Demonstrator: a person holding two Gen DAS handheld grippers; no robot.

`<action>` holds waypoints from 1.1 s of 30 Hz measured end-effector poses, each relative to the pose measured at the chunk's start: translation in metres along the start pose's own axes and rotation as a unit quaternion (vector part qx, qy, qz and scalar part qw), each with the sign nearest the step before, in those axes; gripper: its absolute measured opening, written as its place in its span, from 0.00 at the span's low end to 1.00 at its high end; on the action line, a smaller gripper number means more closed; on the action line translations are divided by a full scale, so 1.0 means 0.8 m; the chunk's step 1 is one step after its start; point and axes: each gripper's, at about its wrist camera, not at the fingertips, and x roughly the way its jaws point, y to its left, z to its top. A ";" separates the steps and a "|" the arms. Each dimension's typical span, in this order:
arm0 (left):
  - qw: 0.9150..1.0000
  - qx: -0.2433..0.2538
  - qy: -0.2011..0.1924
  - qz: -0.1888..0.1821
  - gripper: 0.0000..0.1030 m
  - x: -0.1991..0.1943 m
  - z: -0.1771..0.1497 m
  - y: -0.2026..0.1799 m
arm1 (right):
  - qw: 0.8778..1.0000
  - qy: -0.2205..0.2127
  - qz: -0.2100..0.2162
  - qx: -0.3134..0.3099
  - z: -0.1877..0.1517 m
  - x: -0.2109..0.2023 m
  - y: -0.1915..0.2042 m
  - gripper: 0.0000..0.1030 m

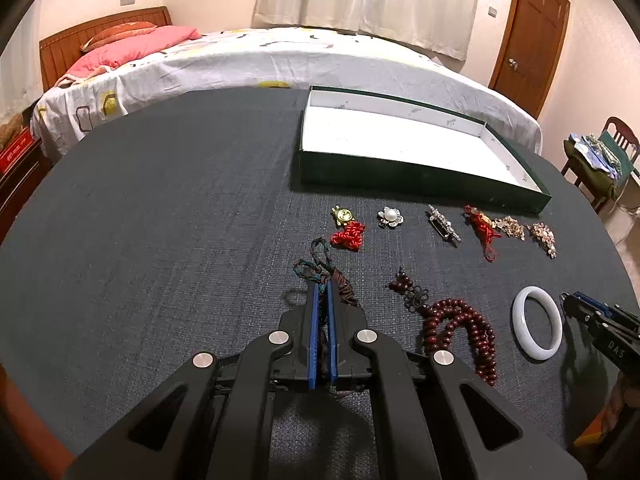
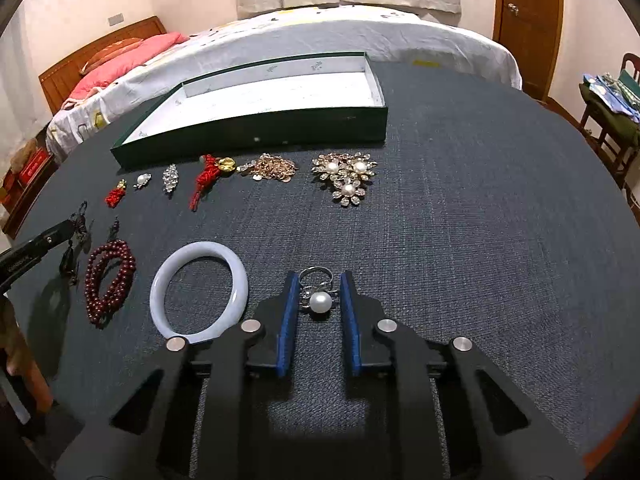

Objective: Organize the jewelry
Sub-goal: 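Close the left tool on the black cord necklace while the right tool grasps the pearl ring, then carry the necklace in the left tool and the ring in the right tool over the box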

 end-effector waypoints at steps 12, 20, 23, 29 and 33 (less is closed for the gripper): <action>1.000 0.002 -0.023 -0.007 0.04 -0.022 0.009 -0.005 | 1.000 -0.017 0.007 0.005 0.005 -0.011 -0.002 0.20; 0.999 0.005 -0.049 -0.012 0.04 -0.041 0.020 -0.011 | 0.999 -0.037 0.012 0.007 0.014 -0.025 -0.002 0.20; 0.998 0.006 -0.060 -0.013 0.04 -0.049 0.026 -0.013 | 0.999 -0.044 0.014 0.007 0.019 -0.030 -0.001 0.20; 0.997 0.007 -0.079 -0.017 0.04 -0.059 0.046 -0.016 | 0.998 -0.066 0.023 0.006 0.039 -0.041 0.002 0.20; 0.995 0.013 -0.092 -0.022 0.04 -0.062 0.064 -0.023 | 0.996 -0.086 0.028 0.006 0.063 -0.044 0.002 0.20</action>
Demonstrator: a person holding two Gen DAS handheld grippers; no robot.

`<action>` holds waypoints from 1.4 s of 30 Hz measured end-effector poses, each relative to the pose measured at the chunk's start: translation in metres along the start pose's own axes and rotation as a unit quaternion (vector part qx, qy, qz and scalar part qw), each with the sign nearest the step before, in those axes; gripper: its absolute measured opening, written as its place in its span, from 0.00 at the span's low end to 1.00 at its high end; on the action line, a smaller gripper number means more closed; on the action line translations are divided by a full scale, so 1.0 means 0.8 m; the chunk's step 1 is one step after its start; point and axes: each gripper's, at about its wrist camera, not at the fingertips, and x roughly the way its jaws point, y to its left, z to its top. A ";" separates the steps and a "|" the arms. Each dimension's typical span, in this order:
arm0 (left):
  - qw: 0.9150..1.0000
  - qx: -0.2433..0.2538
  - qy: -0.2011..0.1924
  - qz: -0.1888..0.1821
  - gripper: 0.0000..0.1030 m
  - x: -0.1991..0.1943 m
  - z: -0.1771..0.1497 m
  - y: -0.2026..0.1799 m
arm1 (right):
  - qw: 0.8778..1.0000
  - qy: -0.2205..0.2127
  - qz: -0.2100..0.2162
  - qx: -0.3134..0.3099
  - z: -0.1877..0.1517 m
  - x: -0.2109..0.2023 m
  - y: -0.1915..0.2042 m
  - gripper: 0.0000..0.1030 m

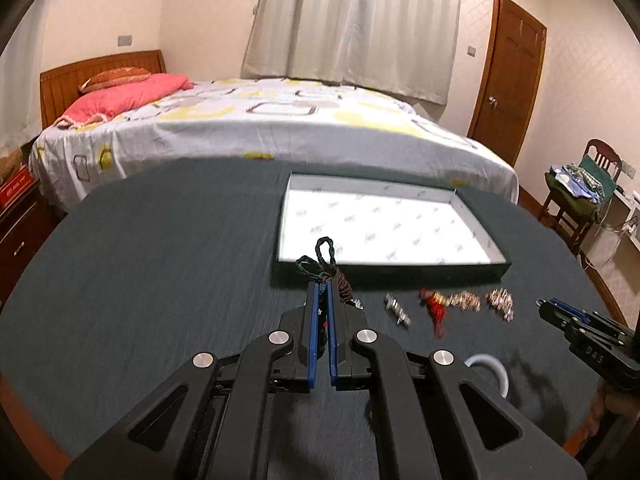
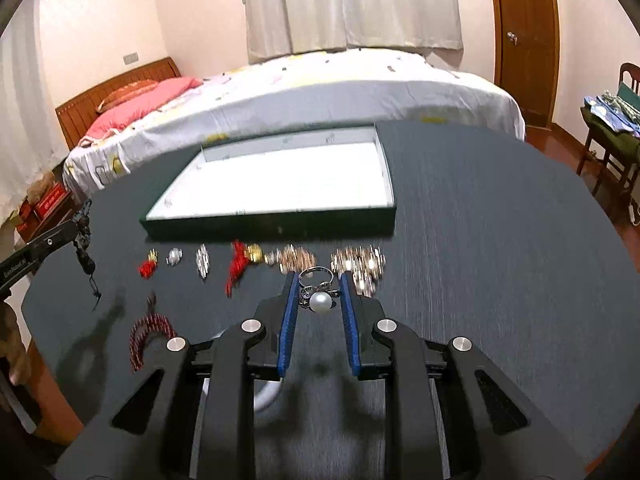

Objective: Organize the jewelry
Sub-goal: 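Carry the necklace in the left tool and the ring in the right tool over the box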

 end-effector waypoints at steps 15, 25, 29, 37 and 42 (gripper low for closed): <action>0.998 0.017 -0.043 -0.037 0.04 0.070 0.089 -0.024 | 0.999 -0.048 -0.001 -0.008 0.097 0.052 -0.001 0.20; 0.999 0.022 0.005 -0.036 0.04 0.170 0.092 -0.029 | 1.000 -0.008 -0.003 -0.002 0.120 0.142 -0.015 0.20; 0.999 0.018 0.034 -0.026 0.04 0.200 0.077 -0.020 | 1.000 0.027 -0.014 -0.004 0.108 0.179 -0.020 0.20; 0.998 0.017 0.060 -0.024 0.05 0.224 0.066 -0.013 | 0.998 0.053 -0.037 -0.017 0.092 0.203 -0.020 0.21; 0.998 0.021 0.061 -0.025 0.07 0.227 0.064 -0.016 | 0.998 0.052 -0.039 -0.021 0.091 0.204 -0.018 0.28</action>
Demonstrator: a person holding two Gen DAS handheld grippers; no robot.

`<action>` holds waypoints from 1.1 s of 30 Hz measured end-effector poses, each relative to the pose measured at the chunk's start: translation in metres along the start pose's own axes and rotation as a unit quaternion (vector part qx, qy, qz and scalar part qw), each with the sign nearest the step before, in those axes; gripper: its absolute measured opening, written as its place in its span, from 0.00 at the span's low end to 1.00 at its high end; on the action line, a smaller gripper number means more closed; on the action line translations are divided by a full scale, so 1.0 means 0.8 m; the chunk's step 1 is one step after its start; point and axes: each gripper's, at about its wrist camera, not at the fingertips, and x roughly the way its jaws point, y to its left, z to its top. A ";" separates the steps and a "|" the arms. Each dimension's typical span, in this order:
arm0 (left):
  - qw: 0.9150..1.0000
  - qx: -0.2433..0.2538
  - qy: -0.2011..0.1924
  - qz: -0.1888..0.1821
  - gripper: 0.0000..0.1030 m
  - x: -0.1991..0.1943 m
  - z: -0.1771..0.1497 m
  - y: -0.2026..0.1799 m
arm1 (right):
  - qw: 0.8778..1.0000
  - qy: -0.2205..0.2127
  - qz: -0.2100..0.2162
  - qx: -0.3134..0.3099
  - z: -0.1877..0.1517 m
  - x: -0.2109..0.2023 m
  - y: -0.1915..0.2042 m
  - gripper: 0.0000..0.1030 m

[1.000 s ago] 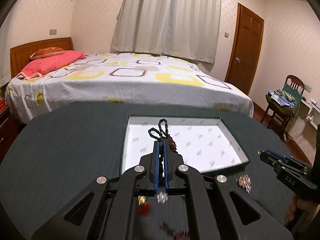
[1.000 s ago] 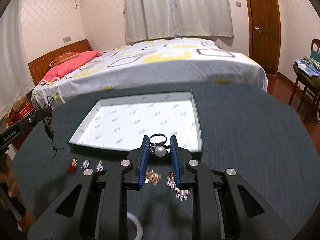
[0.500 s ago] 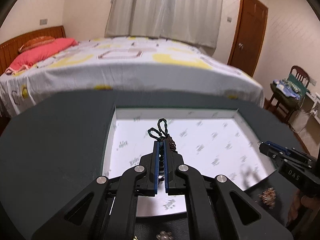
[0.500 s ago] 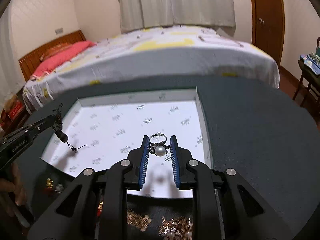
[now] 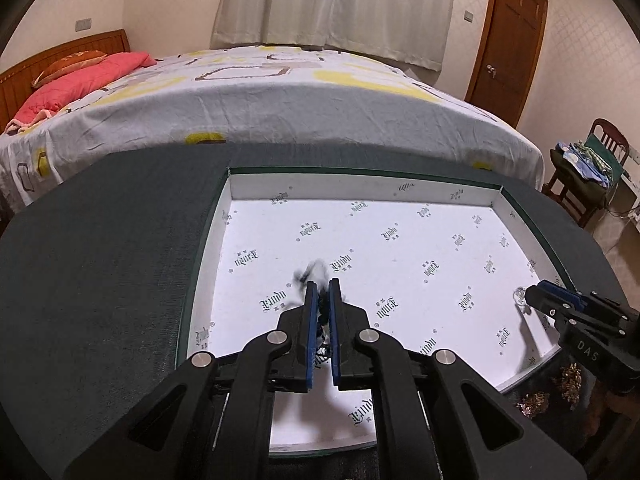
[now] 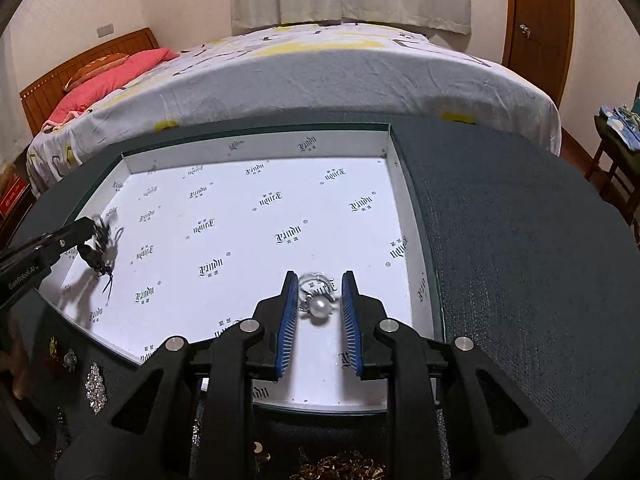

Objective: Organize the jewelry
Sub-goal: 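Carry the necklace in the left tool and the ring in the right tool over the box, then open the left tool dropping the necklace while the right tool releases the ring into the box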

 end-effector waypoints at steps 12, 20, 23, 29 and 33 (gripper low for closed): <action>1.000 -0.012 -0.002 -0.009 0.52 0.000 -0.004 0.002 | 1.000 -0.008 0.003 0.013 0.001 -0.008 -0.007 0.40; 1.000 -0.007 -0.021 -0.014 0.56 -0.019 0.000 -0.004 | 1.000 -0.022 0.004 0.015 -0.003 -0.031 -0.004 0.41; 0.999 -0.008 -0.028 -0.014 0.57 -0.026 -0.001 -0.004 | 0.999 -0.027 0.006 0.016 -0.007 -0.042 -0.003 0.42; 1.000 -0.006 -0.025 -0.009 0.57 -0.026 -0.007 0.000 | 0.999 -0.027 0.009 0.017 -0.020 -0.055 -0.001 0.42; 1.000 -0.009 -0.029 -0.007 0.57 -0.035 -0.010 0.001 | 0.999 -0.025 0.010 0.020 -0.028 -0.060 -0.001 0.42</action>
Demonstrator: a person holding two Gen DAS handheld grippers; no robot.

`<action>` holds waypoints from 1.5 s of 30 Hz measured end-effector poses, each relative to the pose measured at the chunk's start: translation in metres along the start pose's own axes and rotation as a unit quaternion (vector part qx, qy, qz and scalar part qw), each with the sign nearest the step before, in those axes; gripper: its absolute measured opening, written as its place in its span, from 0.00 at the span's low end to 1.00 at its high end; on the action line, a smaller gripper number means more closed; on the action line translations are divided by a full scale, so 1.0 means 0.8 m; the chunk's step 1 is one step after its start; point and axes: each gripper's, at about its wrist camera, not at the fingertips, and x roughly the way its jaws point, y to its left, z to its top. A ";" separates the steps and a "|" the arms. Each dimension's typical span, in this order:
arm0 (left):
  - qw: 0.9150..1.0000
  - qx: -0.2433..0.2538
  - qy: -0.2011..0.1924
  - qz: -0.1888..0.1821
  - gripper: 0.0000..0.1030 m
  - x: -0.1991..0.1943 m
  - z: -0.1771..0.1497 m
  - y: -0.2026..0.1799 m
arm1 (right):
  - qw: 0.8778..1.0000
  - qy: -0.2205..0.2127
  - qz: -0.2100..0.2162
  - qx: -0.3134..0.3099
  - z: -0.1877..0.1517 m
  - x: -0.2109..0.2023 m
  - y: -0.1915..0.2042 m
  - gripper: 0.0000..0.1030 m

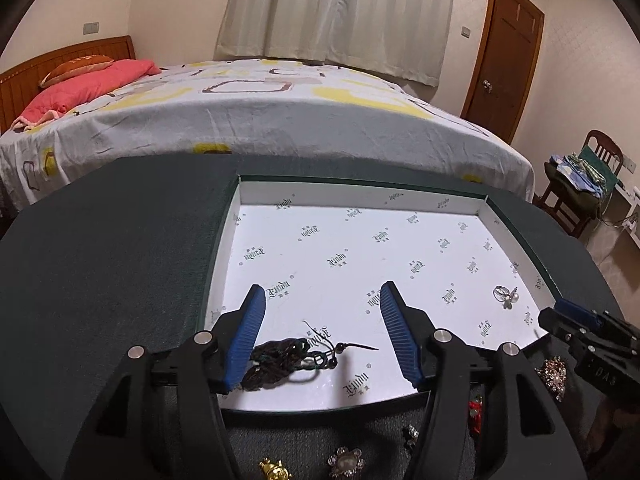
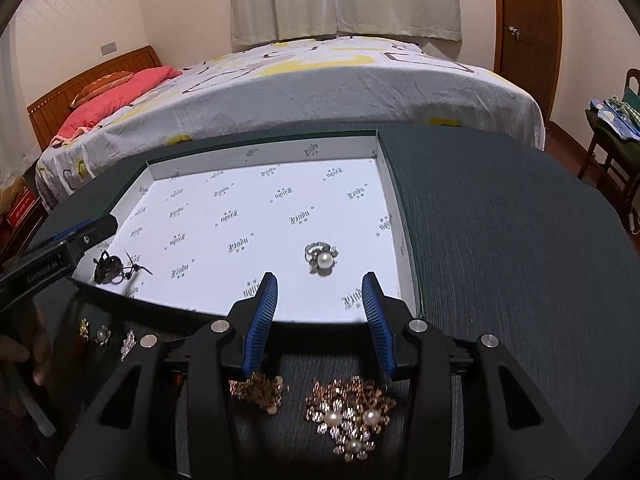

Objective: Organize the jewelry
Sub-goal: 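Open the left tool dropping the necklace while the right tool releases the ring into the box, then move the left tool to the dark red bead bracelet while the right tool approaches the white bangle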

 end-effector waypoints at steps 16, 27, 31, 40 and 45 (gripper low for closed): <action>1.000 -0.012 -0.018 0.010 0.57 -0.079 -0.035 -0.016 | 1.000 -0.017 0.008 -0.015 -0.037 -0.064 0.016 0.42; 0.999 -0.025 -0.015 0.032 0.57 -0.130 -0.092 -0.015 | 0.999 -0.008 0.022 -0.027 -0.089 -0.102 0.027 0.49; 0.999 -0.021 -0.006 0.042 0.57 -0.144 -0.115 -0.016 | 0.999 -0.003 0.031 -0.035 -0.107 -0.115 0.036 0.49; 0.997 -0.046 0.011 0.057 0.57 -0.164 -0.152 0.001 | 0.996 0.010 0.050 -0.068 -0.146 -0.127 0.074 0.60; 0.997 -0.053 0.019 0.061 0.57 -0.167 -0.164 0.005 | 0.995 0.021 0.047 -0.083 -0.155 -0.119 0.087 0.69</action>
